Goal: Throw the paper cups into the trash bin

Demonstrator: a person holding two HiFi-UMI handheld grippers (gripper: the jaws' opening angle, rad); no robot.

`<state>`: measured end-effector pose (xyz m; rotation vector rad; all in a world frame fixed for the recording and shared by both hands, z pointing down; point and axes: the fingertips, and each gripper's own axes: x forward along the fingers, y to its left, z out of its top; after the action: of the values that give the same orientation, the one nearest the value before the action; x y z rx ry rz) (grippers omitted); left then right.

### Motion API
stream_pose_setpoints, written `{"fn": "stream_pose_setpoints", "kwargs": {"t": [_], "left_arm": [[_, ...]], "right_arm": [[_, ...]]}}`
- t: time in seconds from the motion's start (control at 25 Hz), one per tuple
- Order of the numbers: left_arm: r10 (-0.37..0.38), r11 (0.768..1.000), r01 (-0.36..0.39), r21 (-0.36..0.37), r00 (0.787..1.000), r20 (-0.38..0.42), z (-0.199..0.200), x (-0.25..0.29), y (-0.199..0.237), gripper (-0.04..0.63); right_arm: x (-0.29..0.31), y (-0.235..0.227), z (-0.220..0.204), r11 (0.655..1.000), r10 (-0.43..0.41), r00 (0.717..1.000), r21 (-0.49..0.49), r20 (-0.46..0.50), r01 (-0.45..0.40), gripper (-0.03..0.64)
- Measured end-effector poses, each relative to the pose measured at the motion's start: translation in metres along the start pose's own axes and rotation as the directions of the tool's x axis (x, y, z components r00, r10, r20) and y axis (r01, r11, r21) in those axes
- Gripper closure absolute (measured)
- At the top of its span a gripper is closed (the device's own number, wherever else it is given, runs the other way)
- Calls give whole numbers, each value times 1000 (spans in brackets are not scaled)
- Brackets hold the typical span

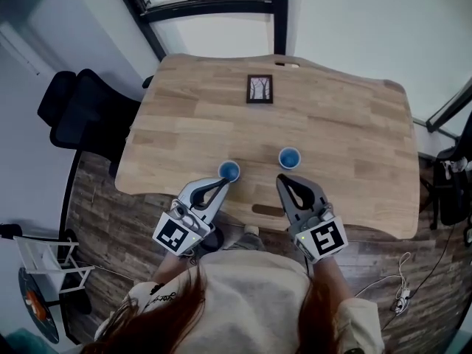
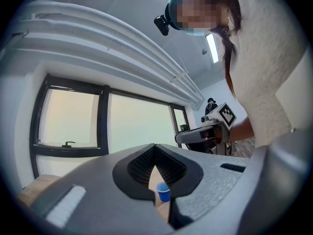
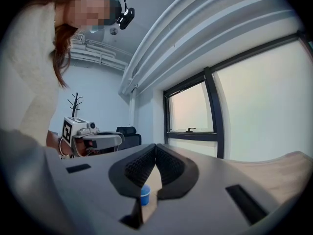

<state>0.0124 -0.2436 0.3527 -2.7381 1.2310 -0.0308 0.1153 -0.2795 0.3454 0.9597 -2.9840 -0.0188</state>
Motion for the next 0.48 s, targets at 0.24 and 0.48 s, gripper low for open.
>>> {"fn": "stream_pose_setpoints", "kwargs": {"t": [0.24, 0.48], "left_arm": [[-48, 999, 49, -6, 999, 7, -6, 15, 16, 592], [-54, 998, 54, -30, 999, 2, -10, 31, 26, 592]], "right_arm": [[15, -17, -1, 999, -48, 999, 7, 3, 47, 604], [16, -34, -2, 998, -69, 998, 6, 1, 69, 604]]}}
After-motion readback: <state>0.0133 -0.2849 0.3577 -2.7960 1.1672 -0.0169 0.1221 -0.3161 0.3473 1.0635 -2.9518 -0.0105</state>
